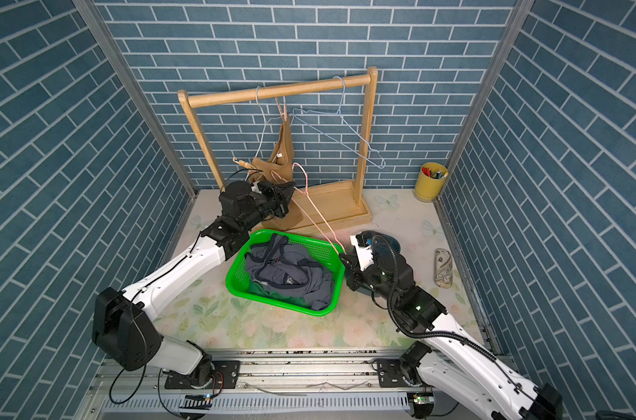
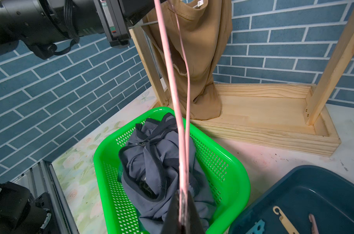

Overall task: Remove the clothespins securing tank tops to the hanger
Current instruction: Adjust the hanger, then place the hanger on the clothesline.

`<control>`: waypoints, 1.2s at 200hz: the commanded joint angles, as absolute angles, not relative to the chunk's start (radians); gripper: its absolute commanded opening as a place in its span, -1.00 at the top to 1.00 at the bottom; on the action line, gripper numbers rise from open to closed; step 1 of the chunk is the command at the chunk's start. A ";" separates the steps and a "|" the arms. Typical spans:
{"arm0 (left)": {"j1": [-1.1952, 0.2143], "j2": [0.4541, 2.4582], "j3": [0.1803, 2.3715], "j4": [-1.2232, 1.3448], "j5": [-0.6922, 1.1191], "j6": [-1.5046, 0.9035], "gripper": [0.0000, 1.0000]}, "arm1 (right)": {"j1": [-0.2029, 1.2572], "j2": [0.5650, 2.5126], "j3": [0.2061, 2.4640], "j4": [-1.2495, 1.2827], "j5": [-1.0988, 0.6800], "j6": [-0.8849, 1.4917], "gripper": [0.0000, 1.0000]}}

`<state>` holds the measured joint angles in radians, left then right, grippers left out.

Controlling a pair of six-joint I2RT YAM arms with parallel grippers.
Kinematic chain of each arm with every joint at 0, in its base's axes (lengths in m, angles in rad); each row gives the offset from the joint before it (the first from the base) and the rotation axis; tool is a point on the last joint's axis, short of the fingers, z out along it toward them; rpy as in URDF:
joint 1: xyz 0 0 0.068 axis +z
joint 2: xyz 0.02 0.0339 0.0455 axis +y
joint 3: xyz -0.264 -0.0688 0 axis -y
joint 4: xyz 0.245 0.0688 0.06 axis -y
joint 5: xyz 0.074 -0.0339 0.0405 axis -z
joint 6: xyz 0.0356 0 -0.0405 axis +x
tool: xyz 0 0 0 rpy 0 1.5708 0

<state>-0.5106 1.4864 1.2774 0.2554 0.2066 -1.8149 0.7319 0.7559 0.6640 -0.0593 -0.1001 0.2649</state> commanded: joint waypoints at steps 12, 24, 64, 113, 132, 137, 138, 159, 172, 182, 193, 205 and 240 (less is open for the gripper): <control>-0.512 1.464 1.342 0.185 0.257 -1.675 0.27 | 0.727 0.704 0.709 -0.152 -0.042 0.293 1.00; -0.511 1.453 1.416 0.048 0.275 -1.553 -0.04 | 0.727 0.704 0.752 -0.227 -0.019 0.293 1.00; -0.473 1.426 1.644 -0.431 0.266 -1.180 -0.79 | 0.727 0.732 0.926 -0.436 0.071 0.296 1.00; -0.436 1.306 1.690 -0.723 0.106 -0.894 -0.83 | 0.723 0.987 1.336 -0.715 0.171 0.230 1.00; -0.404 1.250 1.646 -0.782 0.084 -0.844 -0.83 | 0.692 1.130 1.546 -0.815 0.180 0.198 1.00; -0.389 1.236 1.631 -0.791 0.092 -0.837 -0.83 | 0.685 1.169 1.601 -0.839 0.174 0.189 1.00; -0.386 1.233 1.628 -0.792 0.095 -0.836 -0.83 | 0.683 1.177 1.616 -0.846 0.172 0.187 1.00; -0.328 1.191 1.579 -0.832 0.123 -0.804 -0.83 | 0.642 1.350 1.852 -0.934 0.123 0.167 1.00; -0.302 1.166 1.553 -0.847 0.134 -0.792 -0.83 | 0.613 1.436 1.968 -0.965 0.080 0.168 1.00; -0.287 1.149 1.531 -0.849 0.145 -0.788 -0.82 | 0.591 1.489 2.048 -0.986 0.057 0.177 1.00; -0.278 1.132 1.515 -0.855 0.149 -0.784 -0.81 | 0.562 1.549 2.132 -1.015 0.019 0.188 1.00; -0.275 1.118 1.500 -0.859 0.150 -0.780 -0.81 | 0.544 1.607 2.222 -1.049 -0.005 0.196 1.00; -0.272 1.105 1.451 -0.844 0.164 -0.784 -0.79 | 0.517 1.778 2.476 -1.151 -0.073 0.223 1.00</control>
